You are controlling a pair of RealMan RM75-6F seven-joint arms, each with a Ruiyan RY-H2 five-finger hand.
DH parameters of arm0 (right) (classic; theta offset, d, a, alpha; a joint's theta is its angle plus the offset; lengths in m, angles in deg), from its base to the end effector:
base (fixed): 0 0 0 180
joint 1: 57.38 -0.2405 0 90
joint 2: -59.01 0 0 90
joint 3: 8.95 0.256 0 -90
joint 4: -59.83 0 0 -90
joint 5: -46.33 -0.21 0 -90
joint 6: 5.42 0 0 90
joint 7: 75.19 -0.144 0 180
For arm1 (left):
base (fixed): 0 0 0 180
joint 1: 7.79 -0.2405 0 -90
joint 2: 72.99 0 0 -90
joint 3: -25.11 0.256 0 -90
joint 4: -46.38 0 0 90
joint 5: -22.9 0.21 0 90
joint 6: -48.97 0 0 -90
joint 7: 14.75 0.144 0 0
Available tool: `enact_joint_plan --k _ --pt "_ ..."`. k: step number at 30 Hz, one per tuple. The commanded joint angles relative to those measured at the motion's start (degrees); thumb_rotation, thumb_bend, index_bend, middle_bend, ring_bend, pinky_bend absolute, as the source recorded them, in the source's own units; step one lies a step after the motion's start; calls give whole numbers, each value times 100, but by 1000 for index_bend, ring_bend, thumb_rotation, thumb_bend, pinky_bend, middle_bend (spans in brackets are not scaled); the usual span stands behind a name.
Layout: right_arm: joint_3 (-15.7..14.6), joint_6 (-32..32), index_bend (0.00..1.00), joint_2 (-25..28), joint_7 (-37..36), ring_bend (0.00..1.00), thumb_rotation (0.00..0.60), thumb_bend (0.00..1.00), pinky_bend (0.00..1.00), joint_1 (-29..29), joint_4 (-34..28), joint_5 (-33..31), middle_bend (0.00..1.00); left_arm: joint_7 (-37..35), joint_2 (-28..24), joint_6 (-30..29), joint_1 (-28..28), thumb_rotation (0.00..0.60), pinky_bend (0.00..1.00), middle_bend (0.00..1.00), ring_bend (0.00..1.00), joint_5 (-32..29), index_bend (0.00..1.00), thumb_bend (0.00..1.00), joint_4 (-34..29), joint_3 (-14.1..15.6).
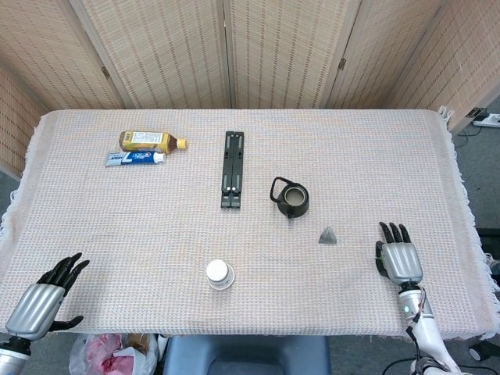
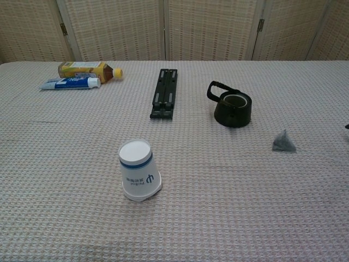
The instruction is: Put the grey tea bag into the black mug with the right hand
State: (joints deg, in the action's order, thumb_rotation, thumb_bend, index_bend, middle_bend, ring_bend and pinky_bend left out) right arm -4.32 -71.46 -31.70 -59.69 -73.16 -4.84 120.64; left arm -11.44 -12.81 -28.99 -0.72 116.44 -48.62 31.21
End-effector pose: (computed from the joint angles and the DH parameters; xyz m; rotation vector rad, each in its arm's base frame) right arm -0.3459 -0.2480 0.0190 1.5604 -0.8971 0.5525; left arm -0.3052 0.1532 0.1345 -1.6977 -0.9591 -0.7444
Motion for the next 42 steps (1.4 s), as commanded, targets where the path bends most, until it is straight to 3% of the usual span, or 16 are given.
enact_joint_plan --k 1,15,23,32,42 --pt "23 -66 614 44 -51 0 600 369 0 14 -61 20 83 6 4 -4 1 600 257 0 25 6 0 58 5 -2" --pt "282 -624 624 620 -122 0 600 373 0 -6 -990 264 89 99 47 23 5 600 257 0 25 -25 0 58 1 -13" --pt "791 -815 624 1000 332 0 600 379 0 -371 -2109 312 92 145 59 91 29 600 257 0 25 -85 0 58 -11 -28" --pt "1391 -446 624 1240 1214 0 600 386 0 -935 -2948 -458 99 173 55 168 58 600 257 0 25 -180 0 58 -37 -54" --pt "1875 -131 624 1347 1368 0 600 392 0 -1489 -3273 -1264 100 86 20 257 100 600 257 0 25 -283 0 59 -33 -85"
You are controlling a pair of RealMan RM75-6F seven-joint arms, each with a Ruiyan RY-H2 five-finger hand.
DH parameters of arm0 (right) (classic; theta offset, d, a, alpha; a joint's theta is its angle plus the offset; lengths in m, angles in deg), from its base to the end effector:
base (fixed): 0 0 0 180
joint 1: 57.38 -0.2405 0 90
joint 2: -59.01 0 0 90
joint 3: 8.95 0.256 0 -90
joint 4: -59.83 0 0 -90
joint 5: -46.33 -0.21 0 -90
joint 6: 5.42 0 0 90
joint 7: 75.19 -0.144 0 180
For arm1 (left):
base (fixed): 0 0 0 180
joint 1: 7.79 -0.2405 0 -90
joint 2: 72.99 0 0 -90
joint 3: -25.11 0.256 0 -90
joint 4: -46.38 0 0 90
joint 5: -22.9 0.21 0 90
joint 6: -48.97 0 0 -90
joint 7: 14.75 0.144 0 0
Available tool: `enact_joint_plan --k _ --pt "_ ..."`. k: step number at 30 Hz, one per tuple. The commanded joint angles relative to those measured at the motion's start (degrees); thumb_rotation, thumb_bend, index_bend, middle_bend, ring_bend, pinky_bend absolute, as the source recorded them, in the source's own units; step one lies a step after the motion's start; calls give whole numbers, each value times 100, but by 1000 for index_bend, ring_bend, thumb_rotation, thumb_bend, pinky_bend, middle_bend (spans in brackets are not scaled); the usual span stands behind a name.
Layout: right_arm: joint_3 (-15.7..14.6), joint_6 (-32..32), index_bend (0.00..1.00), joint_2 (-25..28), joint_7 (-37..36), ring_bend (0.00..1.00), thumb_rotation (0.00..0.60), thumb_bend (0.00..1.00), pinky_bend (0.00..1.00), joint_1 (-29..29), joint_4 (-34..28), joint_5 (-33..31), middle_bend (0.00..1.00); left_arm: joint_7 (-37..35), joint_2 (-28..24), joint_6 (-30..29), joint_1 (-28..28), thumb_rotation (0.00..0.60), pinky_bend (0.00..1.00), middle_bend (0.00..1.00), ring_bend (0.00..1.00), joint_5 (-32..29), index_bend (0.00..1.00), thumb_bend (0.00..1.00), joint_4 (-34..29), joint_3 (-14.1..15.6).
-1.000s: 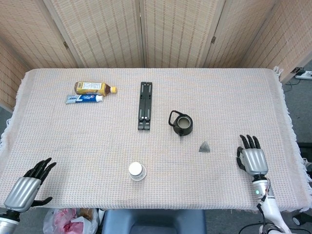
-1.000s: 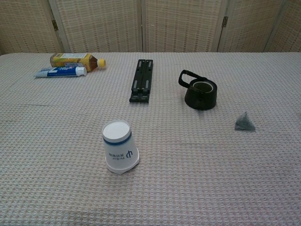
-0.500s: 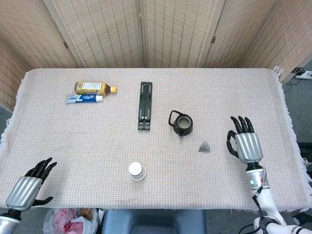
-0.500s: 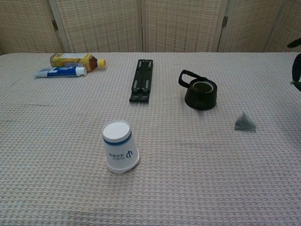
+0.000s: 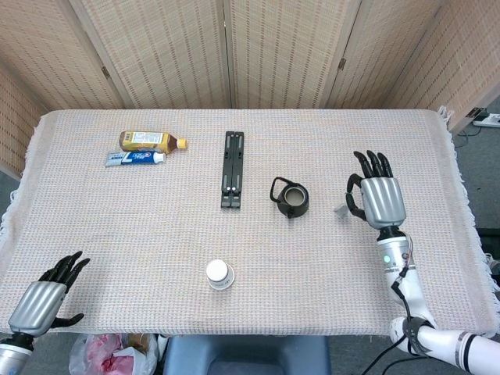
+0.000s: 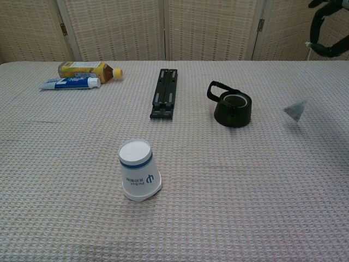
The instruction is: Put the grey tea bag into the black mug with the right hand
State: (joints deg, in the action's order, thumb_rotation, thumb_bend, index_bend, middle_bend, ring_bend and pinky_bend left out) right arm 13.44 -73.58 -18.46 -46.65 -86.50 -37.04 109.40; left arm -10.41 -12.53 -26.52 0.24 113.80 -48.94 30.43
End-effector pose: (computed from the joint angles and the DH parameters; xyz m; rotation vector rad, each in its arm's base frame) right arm -0.1777 -0.3424 0.1038 1.4367 -0.8099 0.9840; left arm -0.3081 0.1607 0.1311 -1.6895 -0.9782 -0.7085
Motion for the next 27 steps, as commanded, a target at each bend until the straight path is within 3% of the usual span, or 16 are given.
enact_joint_plan --k 1,17,27 --pt "111 88 624 14 120 0 600 392 0 -220 -46 -182 100 -29 -13 12 6 600 257 0 25 -30 0 59 -1 -10" --pt "451 258 624 -336 116 0 600 399 0 -1091 398 -831 100 -400 -141 148 92 600 257 0 25 -264 0 58 64 -121" --pt "320 418 624 -571 60 0 600 399 0 -1445 894 -1044 100 -484 -171 194 118 600 257 0 25 -302 0 58 69 -134"
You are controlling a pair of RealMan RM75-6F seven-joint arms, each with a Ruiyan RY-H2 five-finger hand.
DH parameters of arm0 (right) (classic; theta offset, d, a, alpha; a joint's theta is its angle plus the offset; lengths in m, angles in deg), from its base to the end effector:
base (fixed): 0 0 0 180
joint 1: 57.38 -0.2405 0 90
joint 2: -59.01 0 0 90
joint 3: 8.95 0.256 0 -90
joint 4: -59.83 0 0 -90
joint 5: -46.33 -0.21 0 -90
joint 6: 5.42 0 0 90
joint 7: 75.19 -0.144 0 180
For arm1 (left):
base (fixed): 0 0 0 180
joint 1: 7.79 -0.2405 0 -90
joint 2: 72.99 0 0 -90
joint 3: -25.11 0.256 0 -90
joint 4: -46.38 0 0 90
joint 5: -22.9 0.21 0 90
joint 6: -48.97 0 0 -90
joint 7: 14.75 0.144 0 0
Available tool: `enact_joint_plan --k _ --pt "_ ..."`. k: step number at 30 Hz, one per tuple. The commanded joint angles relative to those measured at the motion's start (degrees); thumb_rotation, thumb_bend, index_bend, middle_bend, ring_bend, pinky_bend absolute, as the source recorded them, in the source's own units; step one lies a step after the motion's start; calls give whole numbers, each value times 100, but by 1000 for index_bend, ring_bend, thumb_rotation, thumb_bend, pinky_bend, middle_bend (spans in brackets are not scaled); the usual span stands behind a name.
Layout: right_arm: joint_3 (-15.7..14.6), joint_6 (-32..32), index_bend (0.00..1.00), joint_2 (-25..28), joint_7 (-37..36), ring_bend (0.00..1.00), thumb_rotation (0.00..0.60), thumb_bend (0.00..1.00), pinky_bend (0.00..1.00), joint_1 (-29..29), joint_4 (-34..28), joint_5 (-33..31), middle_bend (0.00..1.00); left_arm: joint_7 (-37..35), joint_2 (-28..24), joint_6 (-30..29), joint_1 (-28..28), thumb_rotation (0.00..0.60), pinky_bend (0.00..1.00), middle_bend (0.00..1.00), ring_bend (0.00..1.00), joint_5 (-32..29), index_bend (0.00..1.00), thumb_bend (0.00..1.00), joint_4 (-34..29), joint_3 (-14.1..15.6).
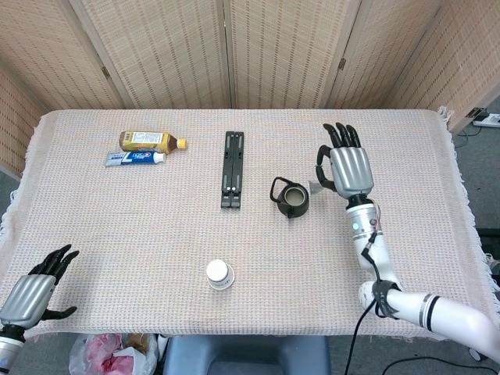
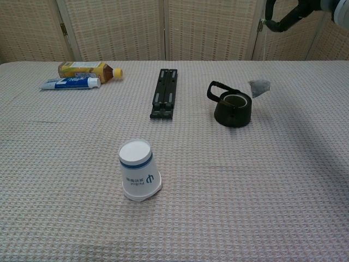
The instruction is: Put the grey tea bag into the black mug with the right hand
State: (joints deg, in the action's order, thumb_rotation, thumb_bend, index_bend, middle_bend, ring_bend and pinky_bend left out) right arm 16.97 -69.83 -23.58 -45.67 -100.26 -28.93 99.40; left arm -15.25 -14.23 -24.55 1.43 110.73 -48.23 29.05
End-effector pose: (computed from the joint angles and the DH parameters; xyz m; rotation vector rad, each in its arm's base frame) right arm -0.1217 -0.4018 0.0881 1.4455 -0.8252 1.0550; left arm -0.3169 0.1735 0.1438 -1.6307 -1.0359 -0.7137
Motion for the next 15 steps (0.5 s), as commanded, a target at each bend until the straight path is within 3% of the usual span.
enact_joint_plan --k 1,15 --pt "-33 39 624 -70 -67 0 600 399 0 -95 101 -49 100 -9 -4 -6 -2 600 257 0 25 7 0 58 -2 4" --pt "-54 28 624 -217 29 0 600 399 0 -486 274 -214 100 -162 -51 102 58 600 257 0 25 -64 0 58 44 -20"
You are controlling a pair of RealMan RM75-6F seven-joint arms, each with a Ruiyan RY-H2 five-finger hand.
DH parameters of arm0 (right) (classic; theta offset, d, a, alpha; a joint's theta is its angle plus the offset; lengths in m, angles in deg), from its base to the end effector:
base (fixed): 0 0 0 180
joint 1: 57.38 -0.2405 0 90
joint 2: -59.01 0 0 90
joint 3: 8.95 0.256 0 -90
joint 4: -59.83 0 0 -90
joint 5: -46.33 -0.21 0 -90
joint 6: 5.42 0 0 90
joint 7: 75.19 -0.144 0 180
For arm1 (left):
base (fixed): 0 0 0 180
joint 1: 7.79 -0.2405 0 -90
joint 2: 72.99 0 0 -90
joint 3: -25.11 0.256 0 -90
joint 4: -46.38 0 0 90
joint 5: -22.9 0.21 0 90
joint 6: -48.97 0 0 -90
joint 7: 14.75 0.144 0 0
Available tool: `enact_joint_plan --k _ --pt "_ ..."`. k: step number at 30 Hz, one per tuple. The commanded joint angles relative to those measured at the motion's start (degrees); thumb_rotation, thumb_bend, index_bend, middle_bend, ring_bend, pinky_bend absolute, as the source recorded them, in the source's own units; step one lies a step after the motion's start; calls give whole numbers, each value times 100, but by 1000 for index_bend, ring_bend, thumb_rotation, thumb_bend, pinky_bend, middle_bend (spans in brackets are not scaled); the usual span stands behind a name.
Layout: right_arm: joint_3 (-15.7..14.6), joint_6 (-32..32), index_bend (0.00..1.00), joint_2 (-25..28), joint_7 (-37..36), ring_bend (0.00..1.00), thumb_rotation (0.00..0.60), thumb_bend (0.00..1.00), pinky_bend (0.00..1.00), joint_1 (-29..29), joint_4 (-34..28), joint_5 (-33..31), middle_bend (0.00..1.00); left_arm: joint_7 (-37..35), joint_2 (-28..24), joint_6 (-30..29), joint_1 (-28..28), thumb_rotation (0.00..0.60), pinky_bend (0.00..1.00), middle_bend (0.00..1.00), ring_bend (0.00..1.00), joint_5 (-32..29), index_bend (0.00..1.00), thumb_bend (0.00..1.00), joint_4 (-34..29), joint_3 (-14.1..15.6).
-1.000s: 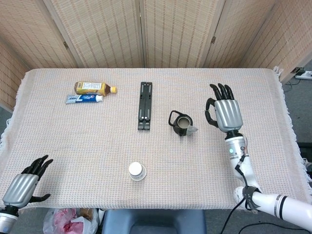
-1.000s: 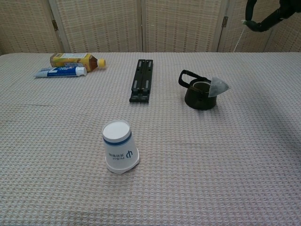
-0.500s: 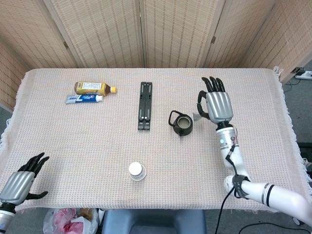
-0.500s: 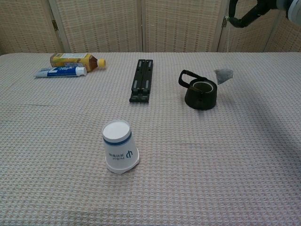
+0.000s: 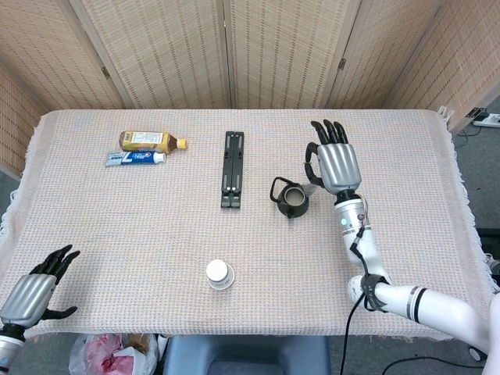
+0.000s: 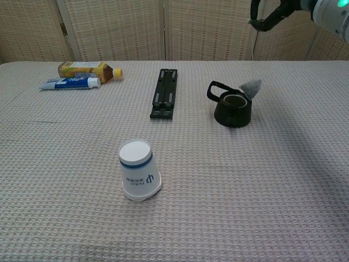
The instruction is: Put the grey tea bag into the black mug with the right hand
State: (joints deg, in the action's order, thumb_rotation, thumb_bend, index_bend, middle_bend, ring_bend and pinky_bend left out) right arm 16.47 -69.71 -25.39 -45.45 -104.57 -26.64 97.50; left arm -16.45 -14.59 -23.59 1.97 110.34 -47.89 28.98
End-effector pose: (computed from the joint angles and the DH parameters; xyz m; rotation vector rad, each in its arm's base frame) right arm -0.1015 -0.4125 0.0783 1.4683 -0.8145 1.0744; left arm -0.3190 0.1765 0.1452 -1.6302 -1.0517 -0.7098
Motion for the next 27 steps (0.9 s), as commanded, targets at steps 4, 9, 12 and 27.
enact_joint_plan --k 4,9,12,27 --pt "-34 55 624 -113 12 0 600 399 0 -160 137 -65 100 -115 -40 -5 7 600 257 0 25 -18 0 58 25 -18" --pt "-154 79 624 -233 111 0 600 399 0 -256 295 -115 100 -168 -61 -26 -1 600 257 0 25 20 0 58 25 -2" --pt "-247 34 624 -291 126 0 600 400 0 -253 343 -96 100 -181 -64 -53 -11 600 257 0 25 58 0 58 27 12" --pt "-881 -169 624 -202 27 0 600 395 0 218 405 115 100 15 19 78 34 600 257 0 25 -13 0 58 8 19"
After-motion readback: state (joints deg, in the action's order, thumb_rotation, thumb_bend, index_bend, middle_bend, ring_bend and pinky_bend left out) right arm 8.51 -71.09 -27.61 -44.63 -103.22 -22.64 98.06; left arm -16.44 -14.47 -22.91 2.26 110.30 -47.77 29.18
